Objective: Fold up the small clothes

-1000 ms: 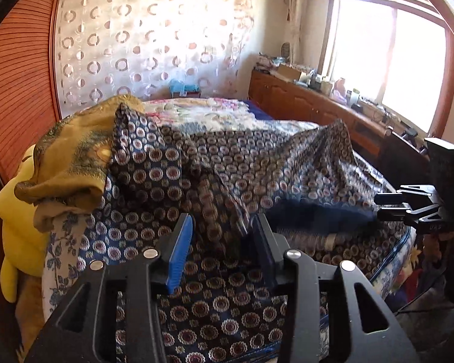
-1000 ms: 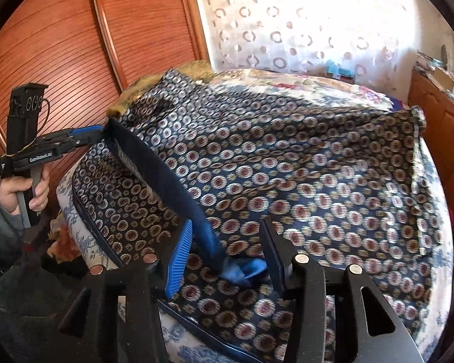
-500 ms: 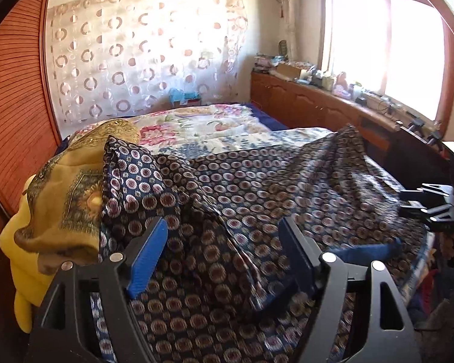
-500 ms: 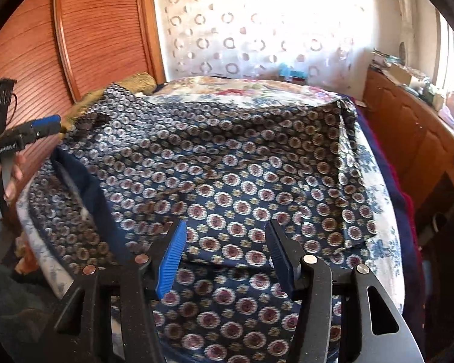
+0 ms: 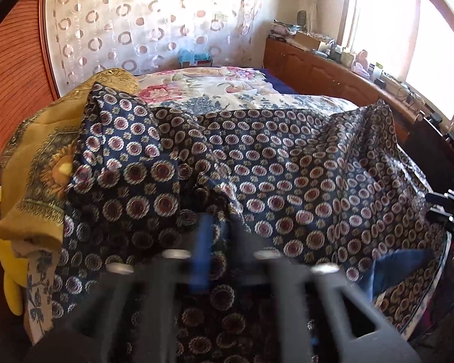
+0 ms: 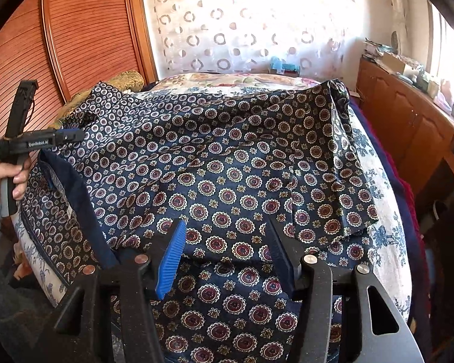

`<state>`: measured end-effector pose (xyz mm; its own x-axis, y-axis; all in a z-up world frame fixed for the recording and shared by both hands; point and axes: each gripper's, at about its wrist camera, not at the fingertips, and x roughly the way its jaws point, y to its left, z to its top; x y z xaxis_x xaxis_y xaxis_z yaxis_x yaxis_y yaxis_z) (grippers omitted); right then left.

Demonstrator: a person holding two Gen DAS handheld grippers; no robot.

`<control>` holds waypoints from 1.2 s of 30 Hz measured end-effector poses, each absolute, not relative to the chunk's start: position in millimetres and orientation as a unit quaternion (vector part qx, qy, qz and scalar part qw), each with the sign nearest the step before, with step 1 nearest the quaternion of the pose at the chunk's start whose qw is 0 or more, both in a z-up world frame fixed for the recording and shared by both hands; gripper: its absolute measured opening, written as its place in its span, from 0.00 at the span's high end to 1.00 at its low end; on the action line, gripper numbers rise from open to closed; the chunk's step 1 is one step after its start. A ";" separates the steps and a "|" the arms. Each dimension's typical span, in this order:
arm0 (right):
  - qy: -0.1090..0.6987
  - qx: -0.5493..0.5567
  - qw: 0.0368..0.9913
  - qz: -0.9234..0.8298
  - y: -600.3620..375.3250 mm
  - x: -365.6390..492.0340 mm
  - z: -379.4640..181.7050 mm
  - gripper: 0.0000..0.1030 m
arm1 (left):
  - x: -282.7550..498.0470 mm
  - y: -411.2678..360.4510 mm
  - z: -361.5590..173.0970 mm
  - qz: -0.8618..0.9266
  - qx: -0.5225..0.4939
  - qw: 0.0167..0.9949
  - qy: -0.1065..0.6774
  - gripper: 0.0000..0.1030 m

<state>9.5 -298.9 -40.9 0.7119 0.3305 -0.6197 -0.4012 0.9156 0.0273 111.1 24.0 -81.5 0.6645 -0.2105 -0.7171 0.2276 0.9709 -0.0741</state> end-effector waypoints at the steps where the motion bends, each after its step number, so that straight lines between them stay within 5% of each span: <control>1: 0.325 -0.053 0.923 0.198 -299.5 10.7 -41.5 0.45 | 106.3 25.2 -79.8 -0.120 0.011 0.915 0.385 0.95; 10: 0.326 -0.042 0.925 0.193 -306.0 15.2 -43.4 0.45 | 25.2 65.5 -56.4 -0.083 -0.063 0.948 0.302 0.96; 17: 0.324 -0.031 0.928 0.184 -316.4 16.7 -40.9 0.45 | -2.3 87.2 -71.3 -0.056 -0.087 0.939 0.327 0.95; 18: 0.322 -0.031 0.929 0.181 -318.3 17.0 -39.8 0.45 | -3.0 87.6 -74.3 -0.054 -0.087 0.938 0.332 0.93; 22: 0.315 -0.027 0.933 0.172 -323.4 14.2 -34.8 0.45 | -3.3 93.8 -79.9 -0.047 -0.086 0.938 0.334 0.59; 34: 0.319 -0.024 0.939 0.129 -352.8 18.1 -35.4 0.45 | 3.4 98.6 -93.2 -0.042 -0.074 0.932 0.352 0.59; 35: 0.321 -0.021 0.939 0.124 -355.5 19.6 -35.6 0.45 | 3.3 98.3 -94.6 -0.043 -0.073 0.931 0.354 0.57; 36: 0.324 -0.018 0.938 0.120 -359.6 21.6 -36.4 0.45 | 3.5 98.3 -95.5 -0.044 -0.074 0.930 0.356 0.44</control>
